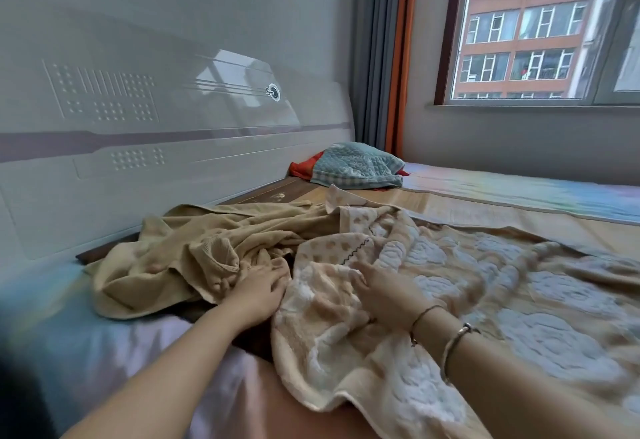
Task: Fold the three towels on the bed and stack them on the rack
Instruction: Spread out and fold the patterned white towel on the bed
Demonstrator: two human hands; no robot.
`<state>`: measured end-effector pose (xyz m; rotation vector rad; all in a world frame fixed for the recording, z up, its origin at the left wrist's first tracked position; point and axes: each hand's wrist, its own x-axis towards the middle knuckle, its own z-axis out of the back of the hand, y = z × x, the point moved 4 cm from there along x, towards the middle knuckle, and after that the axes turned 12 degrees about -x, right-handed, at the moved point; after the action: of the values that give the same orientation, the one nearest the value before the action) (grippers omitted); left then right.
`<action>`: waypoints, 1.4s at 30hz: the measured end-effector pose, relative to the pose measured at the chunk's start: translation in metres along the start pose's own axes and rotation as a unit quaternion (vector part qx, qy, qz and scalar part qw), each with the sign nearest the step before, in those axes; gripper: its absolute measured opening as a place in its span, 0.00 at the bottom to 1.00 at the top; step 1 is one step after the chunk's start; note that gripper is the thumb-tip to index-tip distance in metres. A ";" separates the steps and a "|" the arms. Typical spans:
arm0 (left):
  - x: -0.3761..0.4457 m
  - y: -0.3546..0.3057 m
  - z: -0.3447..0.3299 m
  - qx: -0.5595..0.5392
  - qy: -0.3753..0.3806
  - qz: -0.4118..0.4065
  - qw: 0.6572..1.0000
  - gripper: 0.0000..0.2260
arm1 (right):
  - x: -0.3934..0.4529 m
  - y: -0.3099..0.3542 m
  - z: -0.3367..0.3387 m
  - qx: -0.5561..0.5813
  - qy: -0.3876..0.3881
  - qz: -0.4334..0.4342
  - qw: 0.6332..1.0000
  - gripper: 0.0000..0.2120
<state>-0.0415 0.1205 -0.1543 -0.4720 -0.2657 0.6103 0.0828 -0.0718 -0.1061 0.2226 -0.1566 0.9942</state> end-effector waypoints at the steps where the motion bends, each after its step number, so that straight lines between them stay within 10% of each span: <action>1: 0.009 0.008 -0.003 0.013 0.007 0.011 1.000 0.22 | 0.011 0.001 0.001 -0.025 -0.037 -0.013 0.999 0.16; 6: 0.053 0.040 0.002 0.020 0.009 0.052 0.998 0.36 | 0.070 0.006 0.007 -0.063 -0.153 -0.021 0.986 0.14; 16: 0.105 0.028 0.025 0.118 -0.073 0.097 0.986 0.17 | 0.136 0.000 -0.037 0.002 0.063 -0.036 0.997 0.19; 29: 0.116 -0.012 -0.003 -0.350 0.067 -0.069 0.932 0.07 | 0.198 0.006 -0.047 -0.215 -0.012 0.117 0.970 0.14; 37: 0.127 0.028 0.044 -0.477 -0.282 -0.007 0.832 0.08 | 0.248 0.000 0.001 0.060 -0.252 -0.054 0.964 0.04; 42: 0.120 0.045 0.047 -0.541 -0.227 0.049 0.809 0.14 | 0.277 -0.002 -0.029 0.066 0.030 -0.065 0.995 0.26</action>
<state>0.0140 0.2417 -0.1244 -1.4549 -1.0819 0.6253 0.2341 0.1590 -0.0708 0.3192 -0.0215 0.8818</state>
